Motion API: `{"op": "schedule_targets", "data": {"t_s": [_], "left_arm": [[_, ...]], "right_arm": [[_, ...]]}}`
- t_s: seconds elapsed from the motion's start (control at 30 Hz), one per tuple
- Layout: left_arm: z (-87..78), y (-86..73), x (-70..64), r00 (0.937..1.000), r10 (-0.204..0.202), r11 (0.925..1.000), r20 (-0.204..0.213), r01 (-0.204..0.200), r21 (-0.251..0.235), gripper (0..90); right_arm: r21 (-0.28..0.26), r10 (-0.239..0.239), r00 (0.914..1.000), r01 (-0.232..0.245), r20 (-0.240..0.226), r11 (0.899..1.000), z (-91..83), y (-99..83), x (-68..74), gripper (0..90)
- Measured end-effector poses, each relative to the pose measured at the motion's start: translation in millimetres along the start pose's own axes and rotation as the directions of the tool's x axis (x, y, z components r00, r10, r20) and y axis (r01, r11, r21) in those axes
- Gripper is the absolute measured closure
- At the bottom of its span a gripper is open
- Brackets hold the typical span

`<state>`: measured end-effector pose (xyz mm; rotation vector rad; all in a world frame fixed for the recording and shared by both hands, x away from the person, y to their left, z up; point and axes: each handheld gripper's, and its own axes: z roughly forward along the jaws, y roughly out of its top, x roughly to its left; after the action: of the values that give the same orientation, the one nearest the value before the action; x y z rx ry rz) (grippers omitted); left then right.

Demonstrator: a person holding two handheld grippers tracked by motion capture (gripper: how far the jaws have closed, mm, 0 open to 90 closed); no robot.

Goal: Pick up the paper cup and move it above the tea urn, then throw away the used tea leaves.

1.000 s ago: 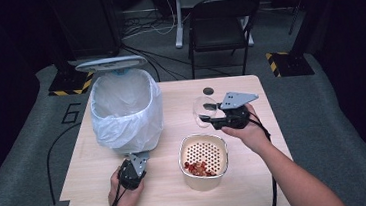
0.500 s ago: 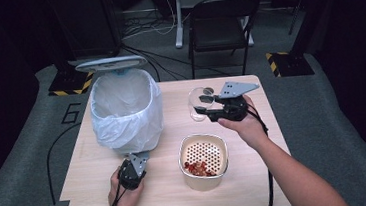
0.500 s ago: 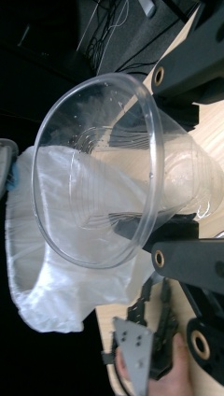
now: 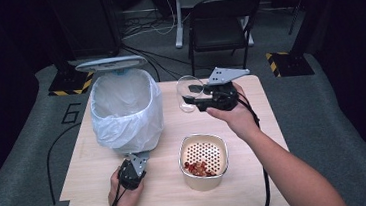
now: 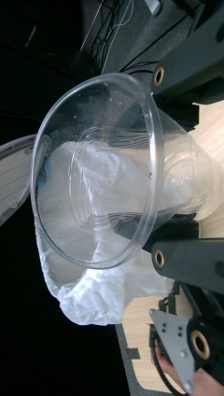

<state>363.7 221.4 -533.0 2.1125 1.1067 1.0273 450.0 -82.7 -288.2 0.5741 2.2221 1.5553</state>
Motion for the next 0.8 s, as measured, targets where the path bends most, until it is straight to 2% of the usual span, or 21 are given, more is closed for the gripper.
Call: {"op": "schedule_targets", "data": {"t_s": [0.17, 0.2, 0.3, 0.8], "left_arm": [[0.0, 0.0, 0.2, 1.0000, -0.001, 1.0000, 0.001, 0.001, 0.000, 64.7], [0.5, -0.1, -0.4, 0.9999, -0.012, 0.9999, 0.000, 0.012, -0.007, 64.6], [0.6, -0.2, -0.3, 0.9999, -0.014, 0.9999, 0.004, 0.014, -0.009, 64.7], [0.0, 0.3, 0.2, 0.9998, -0.013, 0.9999, 0.012, 0.013, -0.001, 64.7]], "right_arm": [[0.003, -0.004, 0.9999, 0.004, -0.010, 1.000, 11.9, 12.6, 2.5, 56.5], [0.002, -0.008, 0.9999, 0.008, -0.011, 1.000, 16.3, 19.3, 3.8, 56.6], [0.003, 0.003, 0.9999, -0.003, -0.012, 1.000, 22.1, 25.8, 4.4, 56.6], [0.017, 0.001, 0.9988, -0.001, -0.048, 1.000, 45.4, 41.6, 10.0, 56.5]]}}
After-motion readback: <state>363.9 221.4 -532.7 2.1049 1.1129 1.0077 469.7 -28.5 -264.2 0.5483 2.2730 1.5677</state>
